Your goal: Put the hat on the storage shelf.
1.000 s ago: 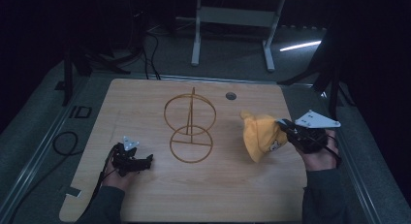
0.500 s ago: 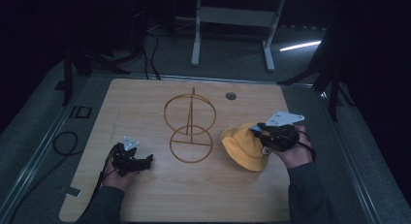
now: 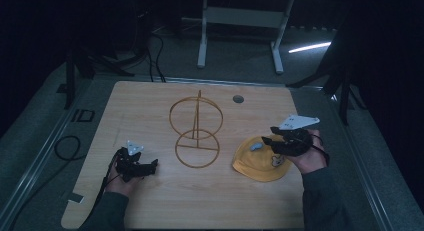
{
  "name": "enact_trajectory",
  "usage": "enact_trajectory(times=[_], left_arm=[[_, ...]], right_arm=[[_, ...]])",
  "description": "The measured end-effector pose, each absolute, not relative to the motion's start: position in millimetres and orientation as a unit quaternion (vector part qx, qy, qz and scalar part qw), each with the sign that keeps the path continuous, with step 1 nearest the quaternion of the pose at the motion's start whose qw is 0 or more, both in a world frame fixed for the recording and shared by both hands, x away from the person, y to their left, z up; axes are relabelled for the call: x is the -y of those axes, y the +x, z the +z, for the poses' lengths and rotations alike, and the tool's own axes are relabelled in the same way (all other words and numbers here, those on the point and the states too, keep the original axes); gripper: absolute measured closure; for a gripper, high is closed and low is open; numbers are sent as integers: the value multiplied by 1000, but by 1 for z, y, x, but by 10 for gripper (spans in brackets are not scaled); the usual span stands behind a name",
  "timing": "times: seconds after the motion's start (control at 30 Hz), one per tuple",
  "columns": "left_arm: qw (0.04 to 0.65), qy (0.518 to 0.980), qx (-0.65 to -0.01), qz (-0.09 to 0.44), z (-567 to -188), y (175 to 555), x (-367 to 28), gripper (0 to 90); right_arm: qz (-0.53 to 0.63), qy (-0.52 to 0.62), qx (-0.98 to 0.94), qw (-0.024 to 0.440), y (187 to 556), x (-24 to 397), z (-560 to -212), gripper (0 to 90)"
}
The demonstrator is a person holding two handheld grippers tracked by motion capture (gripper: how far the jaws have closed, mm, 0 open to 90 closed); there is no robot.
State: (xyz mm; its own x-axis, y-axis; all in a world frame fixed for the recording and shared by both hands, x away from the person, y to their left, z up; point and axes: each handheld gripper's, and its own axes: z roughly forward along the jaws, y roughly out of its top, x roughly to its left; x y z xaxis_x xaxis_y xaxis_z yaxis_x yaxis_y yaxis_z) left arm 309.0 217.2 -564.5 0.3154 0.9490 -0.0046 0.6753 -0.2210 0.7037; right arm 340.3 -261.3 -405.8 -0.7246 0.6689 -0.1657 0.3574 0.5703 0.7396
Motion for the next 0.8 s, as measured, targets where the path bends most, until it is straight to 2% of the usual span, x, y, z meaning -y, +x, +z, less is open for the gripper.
enact_trajectory(times=[0.17, 0.47, 0.8], left_arm=[[309, 750, -541, 221, -564, 309, -217, 102], [310, 750, -542, 221, -564, 309, -217, 102], [311, 749, -542, 221, -565, 309, -217, 102]], right_arm=[[336, 307, -863, 220, 345, 271, -412, 477], [311, 304, -874, 217, 350, 279, -420, 354], [287, 289, -888, 214, 364, 274, -424, 306]])
